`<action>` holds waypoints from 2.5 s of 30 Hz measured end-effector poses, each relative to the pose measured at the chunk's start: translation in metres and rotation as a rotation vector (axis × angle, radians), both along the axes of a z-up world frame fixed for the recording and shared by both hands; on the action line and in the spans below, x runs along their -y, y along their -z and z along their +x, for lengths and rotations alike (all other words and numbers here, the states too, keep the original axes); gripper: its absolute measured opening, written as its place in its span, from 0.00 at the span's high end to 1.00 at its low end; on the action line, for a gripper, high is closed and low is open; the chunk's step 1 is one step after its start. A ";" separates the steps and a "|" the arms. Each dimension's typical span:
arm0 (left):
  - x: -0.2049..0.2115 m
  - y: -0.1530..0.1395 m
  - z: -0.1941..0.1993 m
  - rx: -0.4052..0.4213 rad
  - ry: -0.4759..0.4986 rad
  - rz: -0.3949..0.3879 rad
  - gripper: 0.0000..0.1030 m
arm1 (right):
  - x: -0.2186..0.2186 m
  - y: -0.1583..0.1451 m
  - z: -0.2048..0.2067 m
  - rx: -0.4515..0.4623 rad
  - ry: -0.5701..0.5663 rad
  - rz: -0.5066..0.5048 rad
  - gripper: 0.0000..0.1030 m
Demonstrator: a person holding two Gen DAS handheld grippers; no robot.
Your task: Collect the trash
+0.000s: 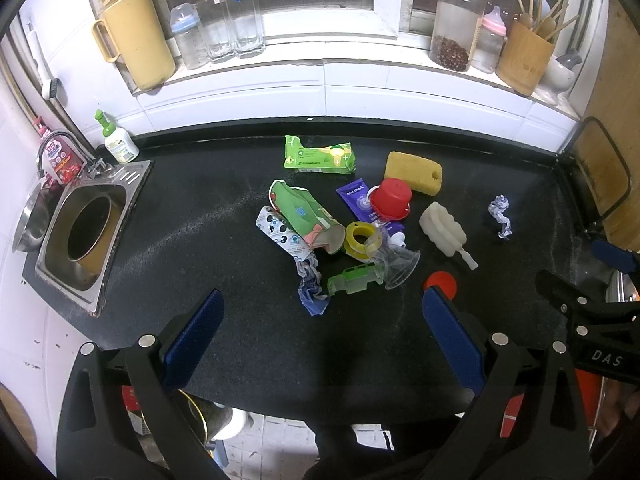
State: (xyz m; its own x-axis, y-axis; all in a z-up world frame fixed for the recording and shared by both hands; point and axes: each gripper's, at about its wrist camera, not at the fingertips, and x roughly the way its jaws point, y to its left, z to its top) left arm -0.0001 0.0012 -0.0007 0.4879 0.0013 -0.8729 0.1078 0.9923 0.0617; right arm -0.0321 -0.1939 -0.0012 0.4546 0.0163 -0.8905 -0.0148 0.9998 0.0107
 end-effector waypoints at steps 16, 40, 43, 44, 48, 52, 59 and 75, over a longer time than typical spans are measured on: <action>0.000 0.000 -0.001 -0.001 0.000 -0.003 0.06 | 0.001 0.001 0.004 -0.003 -0.001 0.004 0.05; -0.012 0.037 0.099 0.056 0.279 0.012 0.06 | 0.034 0.045 0.073 0.007 -0.141 0.127 0.05; -0.007 0.050 0.134 0.062 0.405 0.074 0.06 | 0.034 0.060 0.103 -0.006 -0.205 0.134 0.05; -0.004 0.058 0.149 0.060 0.463 0.102 0.06 | 0.033 0.067 0.118 -0.005 -0.237 0.123 0.05; 0.005 0.088 0.195 0.075 0.638 0.154 0.06 | 0.022 0.093 0.164 -0.005 -0.355 0.045 0.05; 0.009 0.127 0.245 0.022 0.762 0.164 0.06 | 0.021 0.132 0.212 -0.059 -0.432 -0.002 0.06; 0.014 0.182 0.286 -0.040 0.959 0.186 0.07 | 0.024 0.187 0.254 -0.145 -0.548 -0.019 0.06; 0.008 0.214 0.302 -0.054 0.951 0.119 0.63 | 0.019 0.218 0.270 -0.166 -0.647 -0.013 0.55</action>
